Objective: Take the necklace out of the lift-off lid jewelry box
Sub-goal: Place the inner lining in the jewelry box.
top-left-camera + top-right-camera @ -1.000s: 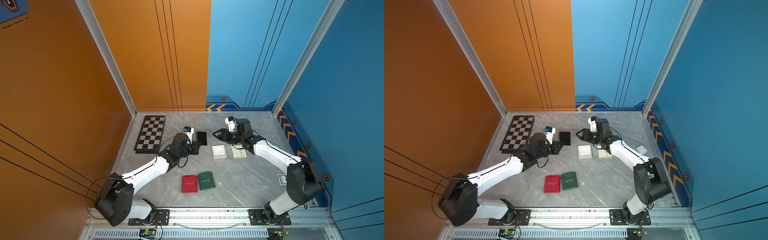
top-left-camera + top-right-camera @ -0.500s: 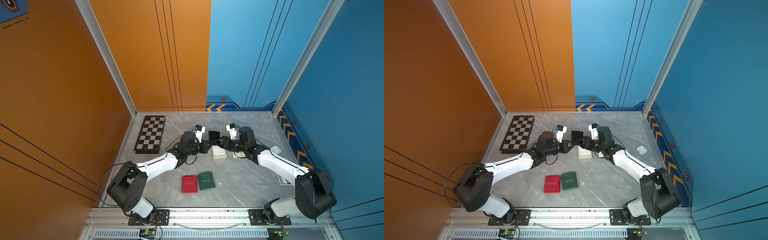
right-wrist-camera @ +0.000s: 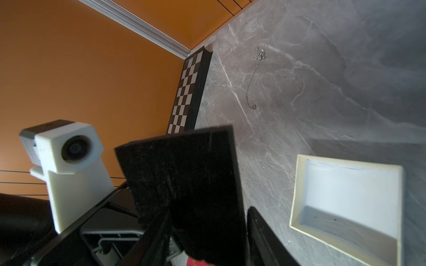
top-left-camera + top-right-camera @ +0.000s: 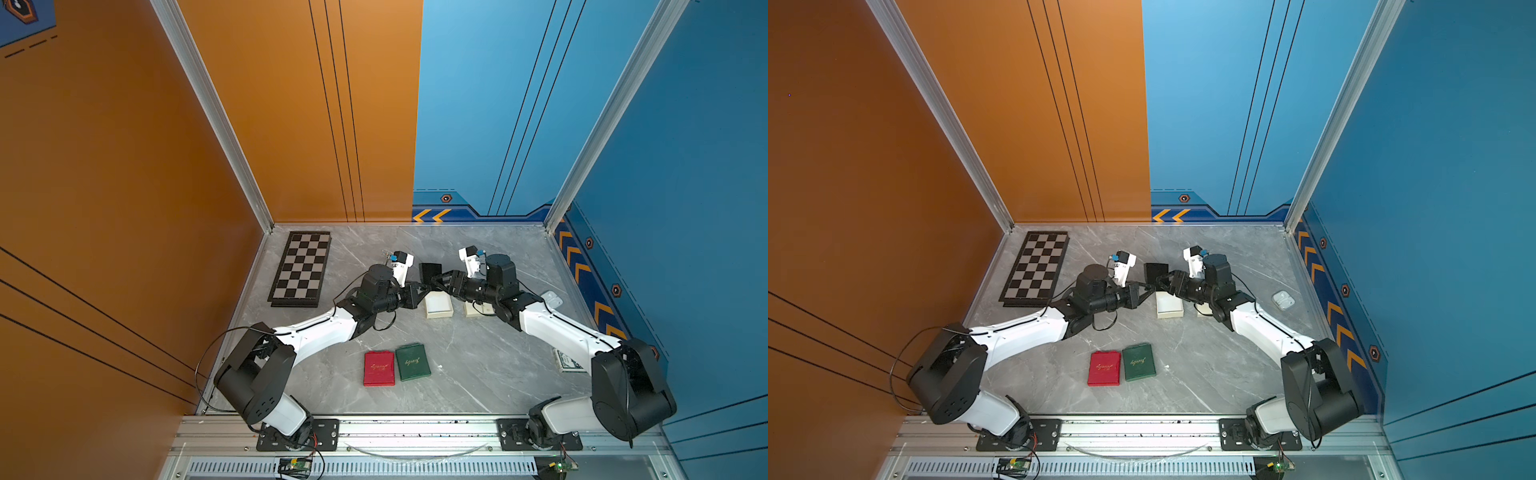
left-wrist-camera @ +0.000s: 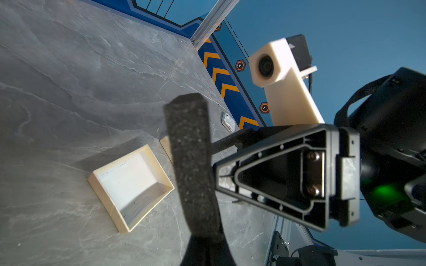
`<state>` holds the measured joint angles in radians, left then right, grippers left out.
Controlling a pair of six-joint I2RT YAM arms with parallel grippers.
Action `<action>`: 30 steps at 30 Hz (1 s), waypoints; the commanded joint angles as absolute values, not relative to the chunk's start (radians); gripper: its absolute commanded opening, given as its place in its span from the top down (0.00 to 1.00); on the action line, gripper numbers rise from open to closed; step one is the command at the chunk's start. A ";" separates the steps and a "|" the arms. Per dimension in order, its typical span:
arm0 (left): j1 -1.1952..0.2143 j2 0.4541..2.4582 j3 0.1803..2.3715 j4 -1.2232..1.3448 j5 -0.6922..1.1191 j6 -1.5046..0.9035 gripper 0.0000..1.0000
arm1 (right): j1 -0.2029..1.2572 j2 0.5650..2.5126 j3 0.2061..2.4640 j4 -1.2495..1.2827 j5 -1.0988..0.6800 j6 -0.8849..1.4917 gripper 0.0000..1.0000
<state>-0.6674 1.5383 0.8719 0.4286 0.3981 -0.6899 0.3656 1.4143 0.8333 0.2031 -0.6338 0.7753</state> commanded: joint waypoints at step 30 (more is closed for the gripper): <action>-0.692 1.459 0.802 0.520 0.465 -0.690 1.00 | 0.344 1.427 0.758 0.425 -0.781 0.878 0.37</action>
